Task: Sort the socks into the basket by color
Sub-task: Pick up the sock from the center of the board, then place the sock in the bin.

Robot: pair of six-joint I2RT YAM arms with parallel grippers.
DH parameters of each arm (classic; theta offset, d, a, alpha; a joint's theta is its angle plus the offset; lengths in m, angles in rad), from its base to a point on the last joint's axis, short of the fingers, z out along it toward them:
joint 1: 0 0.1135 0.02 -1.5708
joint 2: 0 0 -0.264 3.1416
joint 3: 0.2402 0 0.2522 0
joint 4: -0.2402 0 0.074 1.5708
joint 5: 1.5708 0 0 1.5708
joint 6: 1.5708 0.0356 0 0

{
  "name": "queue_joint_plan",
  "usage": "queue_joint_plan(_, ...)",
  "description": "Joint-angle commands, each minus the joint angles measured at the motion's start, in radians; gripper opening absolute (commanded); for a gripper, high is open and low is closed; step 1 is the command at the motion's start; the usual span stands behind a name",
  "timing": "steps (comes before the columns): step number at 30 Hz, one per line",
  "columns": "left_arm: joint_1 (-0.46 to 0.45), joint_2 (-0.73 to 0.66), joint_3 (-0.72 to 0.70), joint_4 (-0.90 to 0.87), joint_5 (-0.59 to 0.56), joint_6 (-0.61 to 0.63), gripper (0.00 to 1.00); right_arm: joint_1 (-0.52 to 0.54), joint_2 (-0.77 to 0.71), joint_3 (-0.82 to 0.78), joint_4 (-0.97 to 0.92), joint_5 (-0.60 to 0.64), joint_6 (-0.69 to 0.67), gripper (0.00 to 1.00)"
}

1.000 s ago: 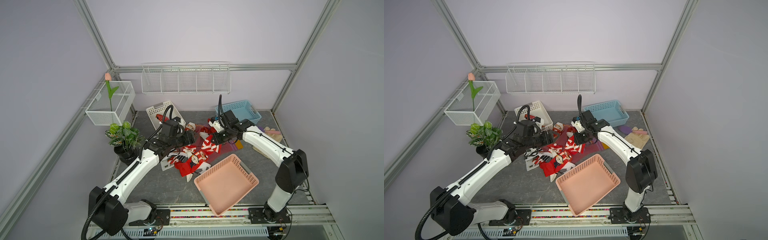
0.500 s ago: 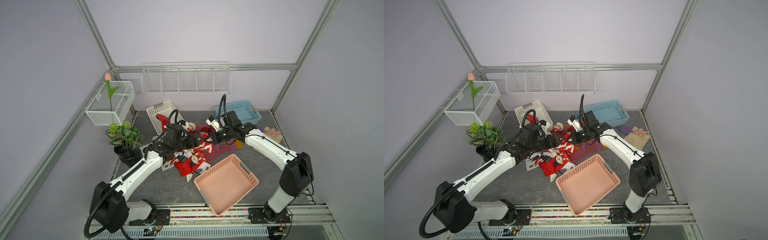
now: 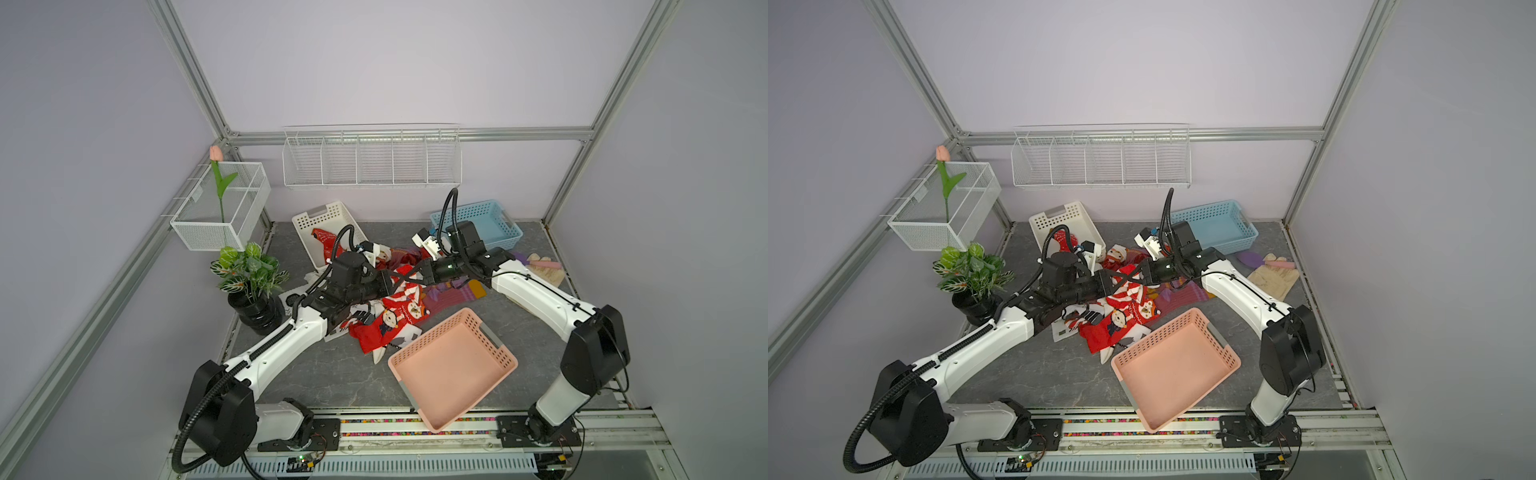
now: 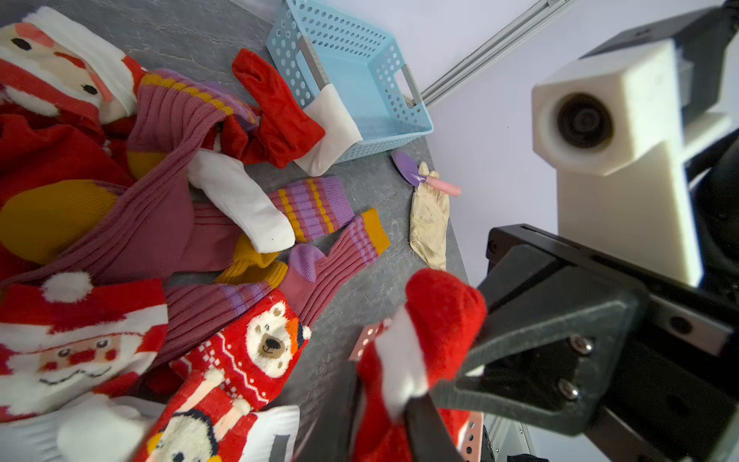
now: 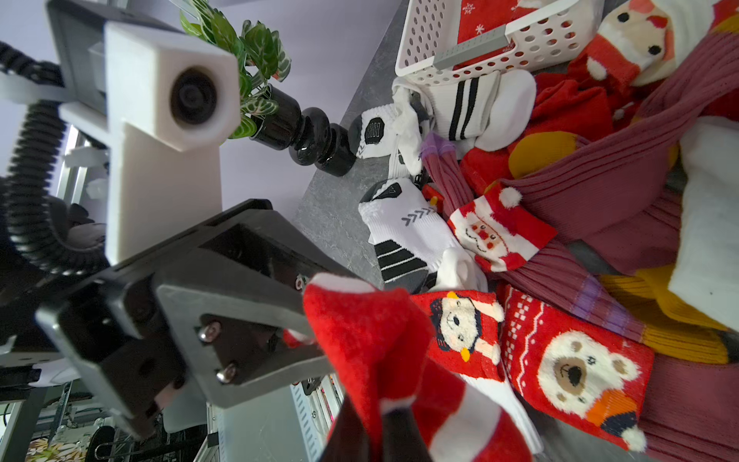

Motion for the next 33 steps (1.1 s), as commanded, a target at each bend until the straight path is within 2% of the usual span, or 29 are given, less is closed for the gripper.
queue_joint_plan(1,-0.003,-0.024,-0.011,0.051,0.001,-0.043,0.0,0.004,-0.02,0.0,0.021,-0.05,0.003,0.18)
queue_joint_plan(2,-0.002,-0.027,-0.006,0.032,-0.011,-0.053,0.0,0.005,-0.016,0.005,0.012,-0.047,-0.002,0.24)
queue_joint_plan(3,0.0,-0.033,0.0,0.009,-0.026,-0.059,0.0,0.004,-0.015,0.011,0.002,-0.045,-0.008,0.36)
queue_joint_plan(4,0.002,-0.038,0.004,-0.01,-0.038,-0.06,0.0,0.002,-0.015,0.015,-0.005,-0.037,-0.009,0.54)
queue_joint_plan(6,0.011,-0.053,0.009,-0.031,-0.049,-0.06,0.0,-0.003,-0.017,0.016,-0.012,-0.023,-0.011,0.76)
queue_joint_plan(7,0.016,-0.062,0.01,-0.041,-0.062,-0.063,0.0,-0.007,-0.02,0.017,-0.012,-0.018,-0.011,0.8)
queue_joint_plan(9,0.024,-0.076,0.017,-0.07,-0.096,-0.064,0.0,-0.013,-0.028,0.017,-0.011,-0.005,-0.009,0.95)
queue_joint_plan(10,0.027,-0.083,0.02,-0.081,-0.11,-0.058,0.0,-0.017,-0.032,0.017,-0.012,-0.001,-0.01,0.98)
queue_joint_plan(13,0.052,-0.092,0.028,-0.113,-0.136,-0.055,0.0,-0.031,-0.041,0.028,-0.019,0.009,-0.009,0.88)
queue_joint_plan(21,0.194,-0.046,0.115,-0.194,-0.182,-0.014,0.0,-0.061,-0.05,0.048,-0.06,0.057,-0.029,0.89)
queue_joint_plan(28,0.349,0.128,0.315,-0.267,-0.241,0.097,0.0,-0.063,-0.02,0.057,-0.1,0.107,-0.069,0.88)
queue_joint_plan(33,0.404,0.312,0.479,-0.312,-0.325,0.173,0.0,-0.063,0.006,0.06,-0.127,0.148,-0.104,0.88)
